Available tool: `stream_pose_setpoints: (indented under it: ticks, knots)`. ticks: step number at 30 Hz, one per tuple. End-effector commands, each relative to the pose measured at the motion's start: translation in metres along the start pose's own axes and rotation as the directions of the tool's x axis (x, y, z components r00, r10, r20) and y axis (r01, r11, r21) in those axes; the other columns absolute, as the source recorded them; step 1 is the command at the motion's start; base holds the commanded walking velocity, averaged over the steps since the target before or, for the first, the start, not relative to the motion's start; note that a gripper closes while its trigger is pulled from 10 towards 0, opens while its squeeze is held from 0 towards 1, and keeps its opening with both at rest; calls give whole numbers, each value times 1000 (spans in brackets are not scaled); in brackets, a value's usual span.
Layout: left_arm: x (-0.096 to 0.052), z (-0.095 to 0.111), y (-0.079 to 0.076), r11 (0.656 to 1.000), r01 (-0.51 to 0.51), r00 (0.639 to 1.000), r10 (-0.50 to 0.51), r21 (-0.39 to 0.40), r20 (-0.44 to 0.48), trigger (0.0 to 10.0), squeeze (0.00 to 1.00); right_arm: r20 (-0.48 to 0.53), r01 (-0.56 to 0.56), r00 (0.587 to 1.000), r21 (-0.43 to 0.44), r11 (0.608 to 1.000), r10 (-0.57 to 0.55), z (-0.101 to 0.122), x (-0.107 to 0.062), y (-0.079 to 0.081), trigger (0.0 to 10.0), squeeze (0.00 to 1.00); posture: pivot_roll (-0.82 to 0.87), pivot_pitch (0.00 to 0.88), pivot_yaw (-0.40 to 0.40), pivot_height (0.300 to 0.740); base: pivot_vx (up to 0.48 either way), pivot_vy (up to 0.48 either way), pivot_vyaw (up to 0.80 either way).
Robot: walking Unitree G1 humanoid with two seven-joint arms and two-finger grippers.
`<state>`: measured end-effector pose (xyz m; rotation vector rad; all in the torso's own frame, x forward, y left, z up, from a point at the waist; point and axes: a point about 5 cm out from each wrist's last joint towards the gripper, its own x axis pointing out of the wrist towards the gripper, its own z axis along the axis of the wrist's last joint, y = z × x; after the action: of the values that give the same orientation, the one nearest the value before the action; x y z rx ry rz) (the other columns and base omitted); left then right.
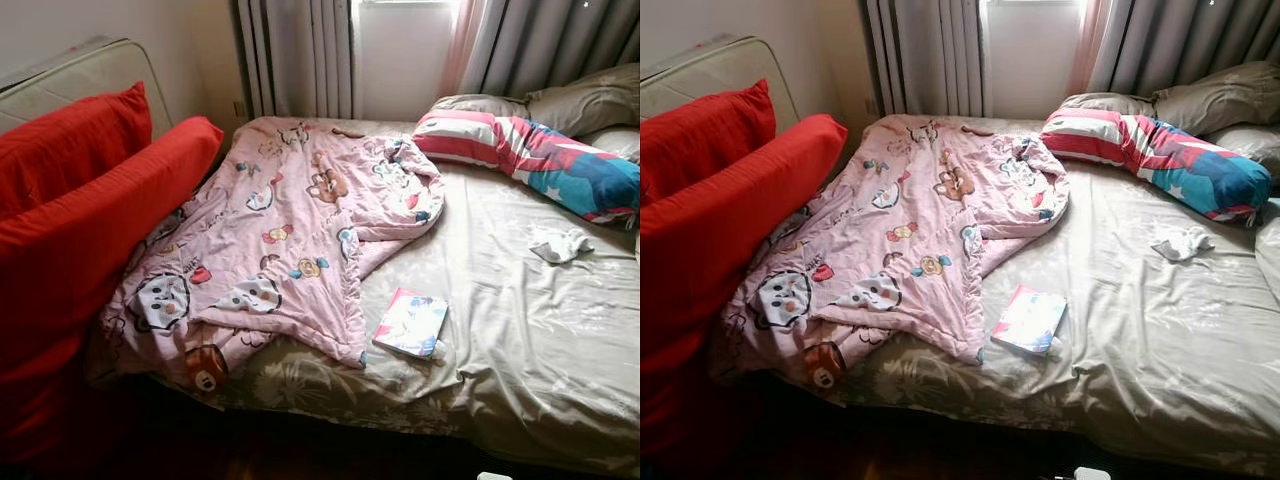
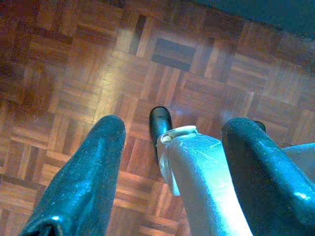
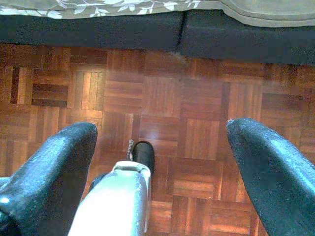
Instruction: Clean up the room
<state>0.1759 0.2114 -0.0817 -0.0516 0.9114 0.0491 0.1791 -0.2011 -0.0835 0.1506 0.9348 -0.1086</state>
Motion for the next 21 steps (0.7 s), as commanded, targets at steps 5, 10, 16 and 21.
stream_pose_setpoints:
  ticks: [5, 10, 16, 21]
  knots:
    - [-3, -11, 4, 1000, -8, 999, 8, -3, -42, 10000, 0, -8, -7, 1000, 7, 1000, 7, -2, 1, 8, 10000, 0, -31, 150, 31, 740, 0, 0, 0]
    - [-7, -20, 12, 1000, -18, 998, 18, -2, -65, 10000, 0, -7, -6, 1000, 13, 1000, 6, -3, 1, 11, 10000, 0, -33, 153, 33, 740, 151, 0, 0]
    - [-10, -25, 18, 1000, -23, 997, 23, 0, -76, 10000, 0, -4, 1, 1000, 20, 1000, -1, -4, 1, 9, 10000, 0, -32, 154, 33, 740, 295, 0, 0]
    - [-9, -25, 16, 1000, -18, 997, 18, 2, -75, 10000, 0, 2, 14, 1000, 35, 999, -14, -5, 0, 3, 10000, 0, -32, 156, 33, 740, 322, 0, 0]
